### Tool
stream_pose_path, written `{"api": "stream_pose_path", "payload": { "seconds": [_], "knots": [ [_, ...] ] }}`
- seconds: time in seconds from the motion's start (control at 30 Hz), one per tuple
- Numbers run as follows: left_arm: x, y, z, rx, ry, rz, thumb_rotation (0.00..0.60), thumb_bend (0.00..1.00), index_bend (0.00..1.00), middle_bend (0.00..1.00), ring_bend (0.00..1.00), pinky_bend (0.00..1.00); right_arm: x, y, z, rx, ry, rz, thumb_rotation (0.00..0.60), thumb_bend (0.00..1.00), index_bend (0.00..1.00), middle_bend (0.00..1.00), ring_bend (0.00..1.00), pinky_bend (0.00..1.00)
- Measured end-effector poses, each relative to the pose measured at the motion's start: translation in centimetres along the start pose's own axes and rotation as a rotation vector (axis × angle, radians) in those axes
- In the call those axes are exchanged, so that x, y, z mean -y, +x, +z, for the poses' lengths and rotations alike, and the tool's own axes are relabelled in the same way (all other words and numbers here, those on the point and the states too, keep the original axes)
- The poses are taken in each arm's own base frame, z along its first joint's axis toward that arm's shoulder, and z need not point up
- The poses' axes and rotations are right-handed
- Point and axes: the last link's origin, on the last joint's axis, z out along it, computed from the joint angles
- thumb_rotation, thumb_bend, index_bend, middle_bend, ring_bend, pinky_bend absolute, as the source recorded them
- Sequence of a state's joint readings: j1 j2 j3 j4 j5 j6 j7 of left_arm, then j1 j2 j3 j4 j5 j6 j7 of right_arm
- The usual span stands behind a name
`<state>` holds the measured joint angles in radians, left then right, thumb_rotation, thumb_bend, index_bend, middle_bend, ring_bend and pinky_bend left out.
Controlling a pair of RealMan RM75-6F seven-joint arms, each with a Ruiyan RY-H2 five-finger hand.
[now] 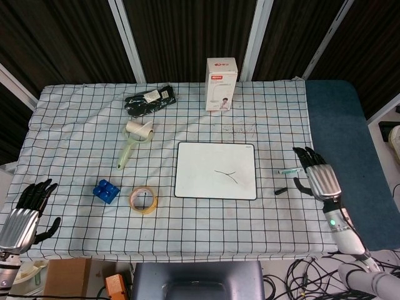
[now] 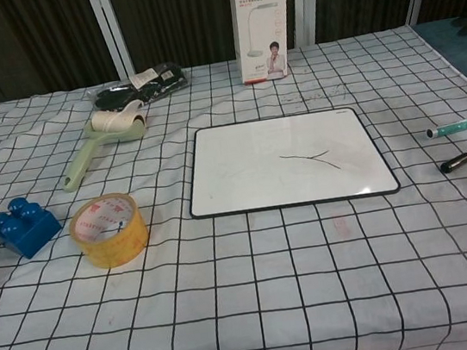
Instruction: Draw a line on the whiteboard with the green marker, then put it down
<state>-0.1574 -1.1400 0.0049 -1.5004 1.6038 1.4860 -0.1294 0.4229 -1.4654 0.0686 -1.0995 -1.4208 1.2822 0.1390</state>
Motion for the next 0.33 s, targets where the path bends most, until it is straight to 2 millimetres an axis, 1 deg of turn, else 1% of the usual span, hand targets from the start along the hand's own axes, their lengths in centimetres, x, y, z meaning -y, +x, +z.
{"api": "stream_pose_path", "payload": {
  "seconds": [0.1, 0.13, 0.23, 0.3, 0.33],
  "knots": [
    [0.1, -0.2, 0.1, 0.016, 0.011, 0.008, 0.6, 0.4, 0.0, 0.0, 0.0, 0.0, 0.7, 1.7, -3.9, -0.045, -0.07, -0.025, 0.6, 0.32, 0.01, 0.07, 0.01, 0.1],
    [0.2, -0.2, 0.1, 0.02, 0.014, 0.012, 0.6, 0.4, 0.0, 0.0, 0.0, 0.0, 1.0, 2.6, -5.4, -0.067, -0.101, -0.047, 0.6, 0.32, 0.01, 0.07, 0.01, 0.1],
    [0.1, -0.4, 0.1, 0.03, 0.019, 0.023, 0.6, 0.4, 0.0, 0.0, 0.0, 0.0, 1.7, 4.3, -7.9, -0.105, -0.163, -0.096, 0.6, 0.32, 0.0, 0.07, 0.01, 0.1],
    [-0.1, -0.5, 0.1, 0.035, 0.02, 0.028, 0.6, 0.4, 0.0, 0.0, 0.0, 0.0, 1.2, 5.2, -9.2, -0.111, -0.205, -0.126, 0.6, 0.32, 0.0, 0.07, 0.01, 0.1],
    [-0.1, -0.5, 0.0, 0.036, 0.021, 0.03, 0.6, 0.4, 0.0, 0.0, 0.0, 0.0, 0.4, 5.7, -10.2, -0.113, -0.236, -0.145, 0.6, 0.32, 0.0, 0.06, 0.0, 0.1]
  ]
}}
